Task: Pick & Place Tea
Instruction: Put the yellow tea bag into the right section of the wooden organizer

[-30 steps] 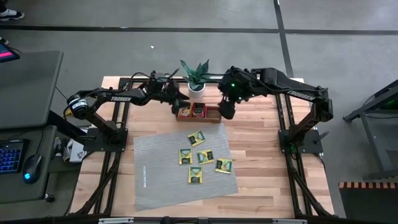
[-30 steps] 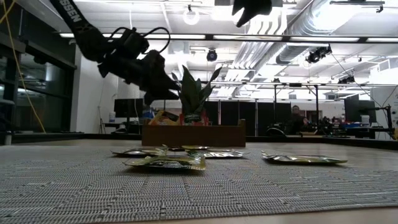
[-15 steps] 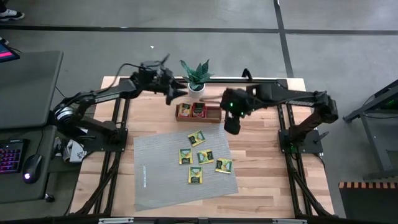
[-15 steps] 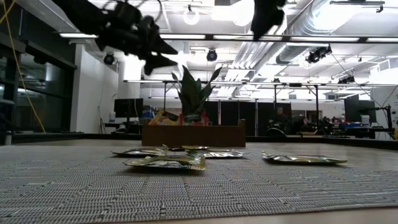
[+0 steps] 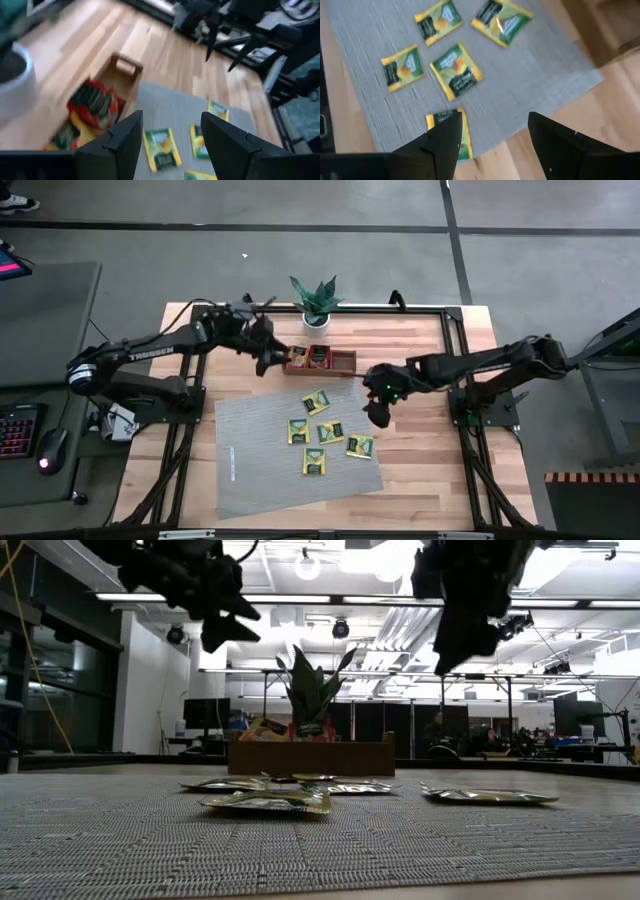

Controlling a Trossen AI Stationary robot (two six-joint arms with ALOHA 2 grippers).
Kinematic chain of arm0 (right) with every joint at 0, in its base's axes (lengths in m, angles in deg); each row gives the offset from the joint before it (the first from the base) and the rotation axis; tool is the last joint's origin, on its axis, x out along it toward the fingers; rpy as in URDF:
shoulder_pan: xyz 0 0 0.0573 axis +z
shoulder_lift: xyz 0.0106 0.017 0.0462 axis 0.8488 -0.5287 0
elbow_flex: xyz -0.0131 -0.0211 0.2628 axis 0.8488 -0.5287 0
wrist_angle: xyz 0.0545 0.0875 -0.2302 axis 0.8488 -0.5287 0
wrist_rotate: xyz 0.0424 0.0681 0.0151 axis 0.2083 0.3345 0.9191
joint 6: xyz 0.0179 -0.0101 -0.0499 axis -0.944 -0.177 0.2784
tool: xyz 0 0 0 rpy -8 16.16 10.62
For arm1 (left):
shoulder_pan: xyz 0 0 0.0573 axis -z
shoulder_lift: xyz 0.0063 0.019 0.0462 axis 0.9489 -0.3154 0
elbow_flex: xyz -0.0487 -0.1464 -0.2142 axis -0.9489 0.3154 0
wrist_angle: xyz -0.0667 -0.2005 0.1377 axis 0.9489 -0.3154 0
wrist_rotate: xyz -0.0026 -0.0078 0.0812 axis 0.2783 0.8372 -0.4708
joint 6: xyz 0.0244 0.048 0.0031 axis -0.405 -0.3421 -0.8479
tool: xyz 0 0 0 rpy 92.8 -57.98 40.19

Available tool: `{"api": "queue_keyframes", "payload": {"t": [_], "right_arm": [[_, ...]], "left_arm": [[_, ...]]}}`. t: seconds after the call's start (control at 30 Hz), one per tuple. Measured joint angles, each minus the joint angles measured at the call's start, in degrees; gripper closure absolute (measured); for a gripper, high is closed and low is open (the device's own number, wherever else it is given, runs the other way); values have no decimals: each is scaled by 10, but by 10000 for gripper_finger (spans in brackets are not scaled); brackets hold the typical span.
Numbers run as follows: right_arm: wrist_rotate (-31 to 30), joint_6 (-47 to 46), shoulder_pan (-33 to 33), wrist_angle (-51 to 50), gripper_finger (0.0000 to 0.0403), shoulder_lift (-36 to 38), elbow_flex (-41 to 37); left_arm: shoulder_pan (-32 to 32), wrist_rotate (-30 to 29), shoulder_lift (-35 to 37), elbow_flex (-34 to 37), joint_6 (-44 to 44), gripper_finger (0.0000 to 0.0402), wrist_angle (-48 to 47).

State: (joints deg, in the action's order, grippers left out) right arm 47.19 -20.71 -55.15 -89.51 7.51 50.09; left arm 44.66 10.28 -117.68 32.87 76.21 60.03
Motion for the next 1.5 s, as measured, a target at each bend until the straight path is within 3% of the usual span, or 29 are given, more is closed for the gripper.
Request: {"api": "queue_keyframes", "payload": {"t": [0.33, 0.63, 0.73, 0.83, 0.97, 1.13, 1.27, 1.5], "right_arm": [[29, 26, 13, 83, 183, 1, -47], [27, 100, 13, 99, 183, 0, -47], [32, 89, 14, 100, 185, 0, -47], [32, 67, 26, 105, 185, 0, -54], [-14, 15, 76, 132, 188, 0, -80], [-52, -99, 153, 164, 198, 0, -122], [-102, -174, 204, 179, 208, 0, -138], [-155, -223, 242, 179, 246, 0, -137]], "left_arm": [[183, -172, 59, 95, 180, 202, 72], [392, -425, 52, 128, 330, 202, 83], [443, -475, 38, 128, 359, 202, 88], [474, -477, 11, 128, 360, 202, 86], [480, -470, -50, 128, 334, 202, 124], [480, -424, -129, 127, 254, 202, 268], [480, -417, -209, 127, 242, 202, 394], [479, -329, -354, 35, 208, 202, 453]]}}
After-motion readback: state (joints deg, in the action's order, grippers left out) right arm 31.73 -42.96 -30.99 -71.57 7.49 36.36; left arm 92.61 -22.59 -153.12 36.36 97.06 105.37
